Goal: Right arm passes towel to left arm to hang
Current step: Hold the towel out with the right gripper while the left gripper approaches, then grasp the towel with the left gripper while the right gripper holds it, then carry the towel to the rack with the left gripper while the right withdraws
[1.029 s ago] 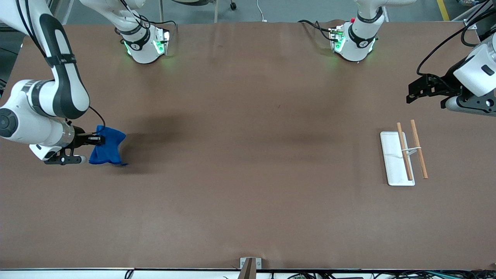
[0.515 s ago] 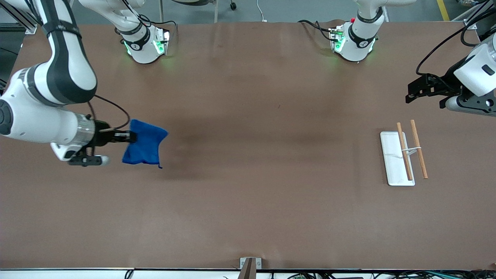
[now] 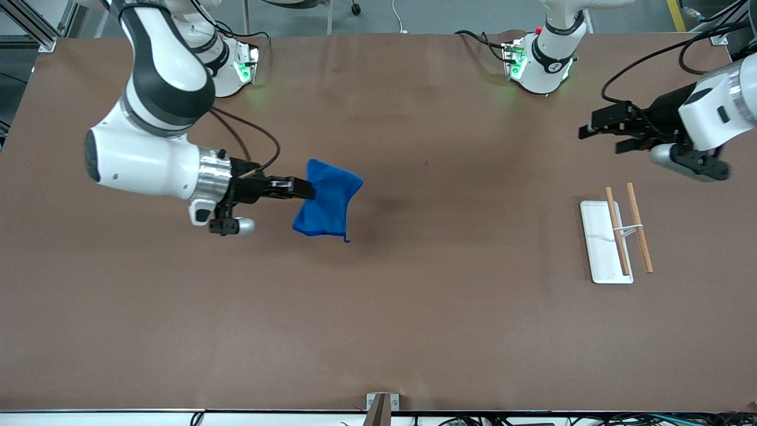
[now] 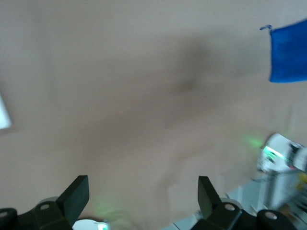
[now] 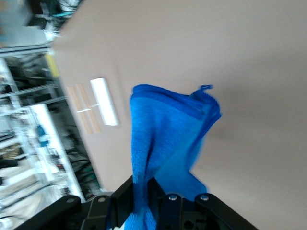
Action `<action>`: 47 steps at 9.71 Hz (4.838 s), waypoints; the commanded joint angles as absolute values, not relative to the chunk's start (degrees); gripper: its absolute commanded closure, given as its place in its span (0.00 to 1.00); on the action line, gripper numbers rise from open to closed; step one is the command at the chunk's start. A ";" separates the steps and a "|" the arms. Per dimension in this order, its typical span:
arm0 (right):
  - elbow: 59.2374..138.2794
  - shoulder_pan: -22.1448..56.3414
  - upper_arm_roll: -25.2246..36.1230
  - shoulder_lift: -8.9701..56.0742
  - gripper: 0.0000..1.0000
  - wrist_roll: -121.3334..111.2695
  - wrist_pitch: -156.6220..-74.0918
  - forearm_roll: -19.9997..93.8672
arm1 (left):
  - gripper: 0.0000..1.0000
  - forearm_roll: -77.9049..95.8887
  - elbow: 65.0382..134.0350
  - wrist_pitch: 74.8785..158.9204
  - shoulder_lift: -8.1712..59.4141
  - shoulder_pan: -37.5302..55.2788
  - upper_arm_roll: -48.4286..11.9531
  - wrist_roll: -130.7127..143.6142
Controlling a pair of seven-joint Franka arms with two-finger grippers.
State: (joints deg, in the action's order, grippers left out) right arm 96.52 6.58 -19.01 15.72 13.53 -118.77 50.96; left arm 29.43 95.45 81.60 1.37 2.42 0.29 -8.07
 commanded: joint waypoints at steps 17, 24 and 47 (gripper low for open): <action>92.37 15.73 -28.04 20.92 1.00 -1.49 -138.96 103.33 | 0.13 103.34 136.05 92.70 4.30 3.16 -7.54 -36.64; 92.46 16.26 -27.95 20.48 1.00 -2.02 -139.83 104.77 | 0.13 120.74 135.26 95.54 6.85 3.16 -11.86 -42.17; 100.27 7.49 -27.33 19.60 0.00 -1.32 -139.75 71.01 | 1.00 103.78 124.03 112.32 7.73 0.19 -13.98 -36.06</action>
State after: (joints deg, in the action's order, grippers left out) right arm 97.16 10.50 -26.68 21.21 -1.34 -140.70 77.95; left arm 110.10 125.72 110.59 6.88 1.56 -14.09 -38.21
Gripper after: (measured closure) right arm 0.000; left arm 0.978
